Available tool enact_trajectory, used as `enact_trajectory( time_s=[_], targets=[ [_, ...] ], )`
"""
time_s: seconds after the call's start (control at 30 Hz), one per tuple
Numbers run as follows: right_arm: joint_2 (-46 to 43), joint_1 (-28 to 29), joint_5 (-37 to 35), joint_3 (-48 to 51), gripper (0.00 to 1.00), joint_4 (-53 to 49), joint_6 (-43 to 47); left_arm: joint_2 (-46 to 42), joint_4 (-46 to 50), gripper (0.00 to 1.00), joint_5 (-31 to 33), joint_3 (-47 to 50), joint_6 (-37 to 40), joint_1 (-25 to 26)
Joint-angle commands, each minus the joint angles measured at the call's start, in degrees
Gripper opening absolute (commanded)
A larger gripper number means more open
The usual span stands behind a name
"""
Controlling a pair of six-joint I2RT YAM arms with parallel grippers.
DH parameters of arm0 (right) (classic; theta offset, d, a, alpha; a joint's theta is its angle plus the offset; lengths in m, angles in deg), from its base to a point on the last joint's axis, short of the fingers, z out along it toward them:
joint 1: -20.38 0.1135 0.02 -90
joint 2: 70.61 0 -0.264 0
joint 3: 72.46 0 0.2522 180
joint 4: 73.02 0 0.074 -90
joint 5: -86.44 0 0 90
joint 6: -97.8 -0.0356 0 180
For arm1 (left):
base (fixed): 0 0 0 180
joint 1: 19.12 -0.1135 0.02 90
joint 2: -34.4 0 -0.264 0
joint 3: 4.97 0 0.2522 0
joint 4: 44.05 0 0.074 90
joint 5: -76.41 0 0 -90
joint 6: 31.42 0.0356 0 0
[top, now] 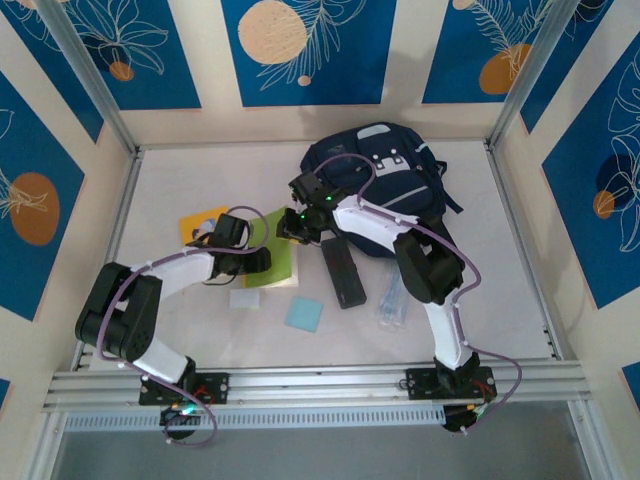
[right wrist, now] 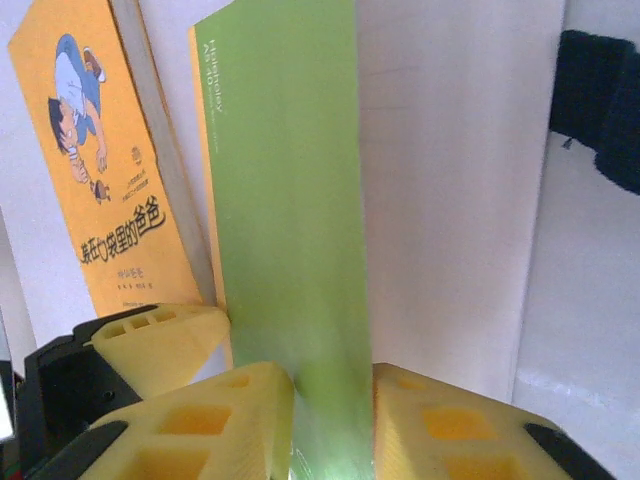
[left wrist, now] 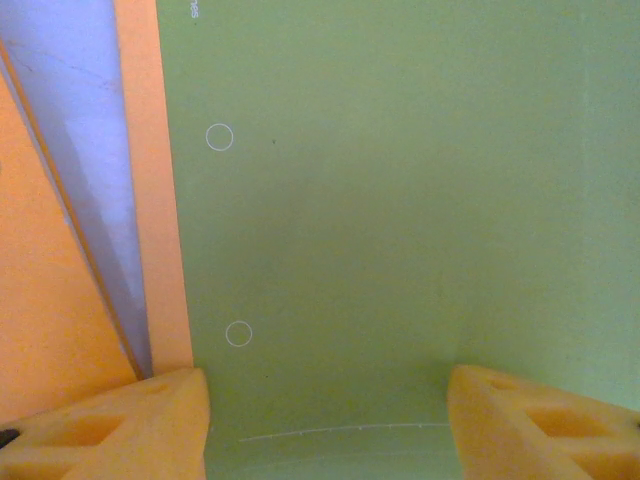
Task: Pack the student bag
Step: Pick up the book from the center of the table, then open the student bag at the top-right of the table.
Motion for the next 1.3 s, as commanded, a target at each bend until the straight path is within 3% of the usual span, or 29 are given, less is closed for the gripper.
enact_trajectory(
  time_s=[0.0,0.17,0.27,0.6,1.0,1.27],
  targets=[
    [-0.44,0.01,4.19,0.78,0.24,0.59,-0.9,1.94,1.71,0.64,-1.25,1.66,-1.14,-0.36],
    [0.52,-0.34,5.68,0.28,0.14,1.03,-0.85,1.47,2.1,0.65,-1.25,1.09,-1.44,-0.35],
    [0.64,-0.94,5.94,0.76,0.0,1.23,-0.76,0.82,2.74,0.65,-1.47,0.73,-1.79,-0.4],
    [-6.27,-6.09,15.87,4.48,0.0,7.74,2.9,-7.63,4.42,0.74,-2.65,-3.32,-4.02,-1.98],
    [-15.17,-15.55,29.24,13.07,0.0,13.47,3.1,-0.89,-19.52,0.76,-13.12,-2.54,-19.11,-2.27],
    [-18.49,-19.22,30.81,17.28,0.0,13.42,4.09,5.07,-36.42,0.78,-18.09,-0.46,-27.86,-1.01]
  ],
)
